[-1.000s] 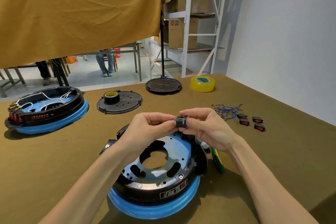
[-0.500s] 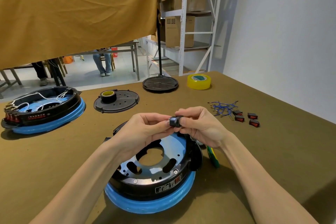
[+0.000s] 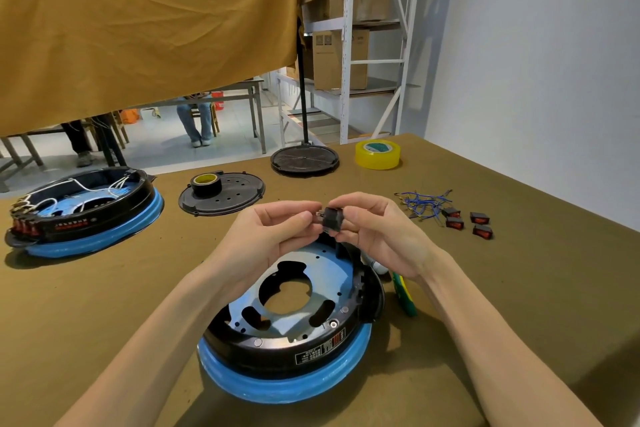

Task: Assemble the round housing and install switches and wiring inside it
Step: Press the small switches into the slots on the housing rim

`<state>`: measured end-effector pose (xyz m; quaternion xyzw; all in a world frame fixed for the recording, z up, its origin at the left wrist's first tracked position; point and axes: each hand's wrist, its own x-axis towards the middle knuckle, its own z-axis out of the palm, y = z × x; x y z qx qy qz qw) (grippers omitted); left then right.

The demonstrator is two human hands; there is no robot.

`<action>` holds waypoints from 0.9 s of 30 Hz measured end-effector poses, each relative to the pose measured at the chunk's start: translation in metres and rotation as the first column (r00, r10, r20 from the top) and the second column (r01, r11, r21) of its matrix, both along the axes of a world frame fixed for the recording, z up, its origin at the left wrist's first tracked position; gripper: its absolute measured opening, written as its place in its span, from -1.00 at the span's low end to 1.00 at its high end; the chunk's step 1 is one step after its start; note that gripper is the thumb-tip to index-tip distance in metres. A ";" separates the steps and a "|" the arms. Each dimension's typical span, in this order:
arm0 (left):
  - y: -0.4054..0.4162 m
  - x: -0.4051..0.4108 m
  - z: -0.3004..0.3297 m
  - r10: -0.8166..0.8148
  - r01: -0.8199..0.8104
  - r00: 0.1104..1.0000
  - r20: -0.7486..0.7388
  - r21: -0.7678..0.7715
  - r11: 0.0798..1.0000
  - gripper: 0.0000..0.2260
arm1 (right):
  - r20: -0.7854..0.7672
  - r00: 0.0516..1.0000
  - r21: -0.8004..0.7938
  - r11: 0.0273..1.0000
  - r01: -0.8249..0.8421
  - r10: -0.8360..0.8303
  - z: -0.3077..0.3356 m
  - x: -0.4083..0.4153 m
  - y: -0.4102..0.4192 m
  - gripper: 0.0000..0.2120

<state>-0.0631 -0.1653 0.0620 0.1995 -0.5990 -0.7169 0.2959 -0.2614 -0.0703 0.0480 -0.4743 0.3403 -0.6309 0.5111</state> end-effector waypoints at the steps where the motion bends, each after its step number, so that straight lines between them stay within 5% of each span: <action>1: -0.001 0.002 0.001 0.001 0.000 1.000 0.016 -0.030 1.000 -0.75 | -0.015 1.000 0.005 1.000 0.021 -0.021 -0.002 0.001 -0.002 -0.75; 4: -0.008 0.014 0.004 0.106 -0.029 0.978 0.182 -0.382 0.924 -0.76 | -0.041 0.997 0.025 0.998 0.062 -0.061 -0.005 0.002 -0.006 -0.80; 6: -0.016 0.027 0.001 0.311 -0.068 0.917 0.249 -0.672 0.738 -0.77 | 0.003 0.994 0.040 0.993 0.108 -0.108 -0.004 0.001 -0.007 -0.84; 9: -0.026 0.050 -0.012 0.479 -0.013 0.833 0.276 -0.857 0.516 -0.78 | 0.139 0.962 0.059 0.971 0.230 -0.236 -0.004 -0.004 -0.010 -0.87; 13: -0.030 0.071 -0.028 0.418 0.176 0.797 0.435 -0.831 0.528 -0.79 | 0.239 0.901 0.121 0.932 0.343 -0.363 -0.010 -0.008 -0.014 -0.86; 16: -0.019 0.082 -0.036 0.340 0.226 0.799 0.495 -0.772 0.594 -0.50 | 0.214 0.890 0.143 0.914 0.380 -0.403 -0.013 -0.005 -0.017 -0.85; 22: 0.000 0.073 -0.039 0.583 0.103 0.682 0.441 -0.848 0.520 -0.45 | -0.124 0.789 -0.037 0.797 0.602 -0.602 -0.017 0.006 -0.017 -0.90; 27: 0.019 0.039 -0.040 0.729 -0.059 0.610 0.311 -0.899 0.433 -0.34 | -0.329 0.643 -0.295 0.722 0.626 -0.692 -0.017 0.017 -0.011 -0.89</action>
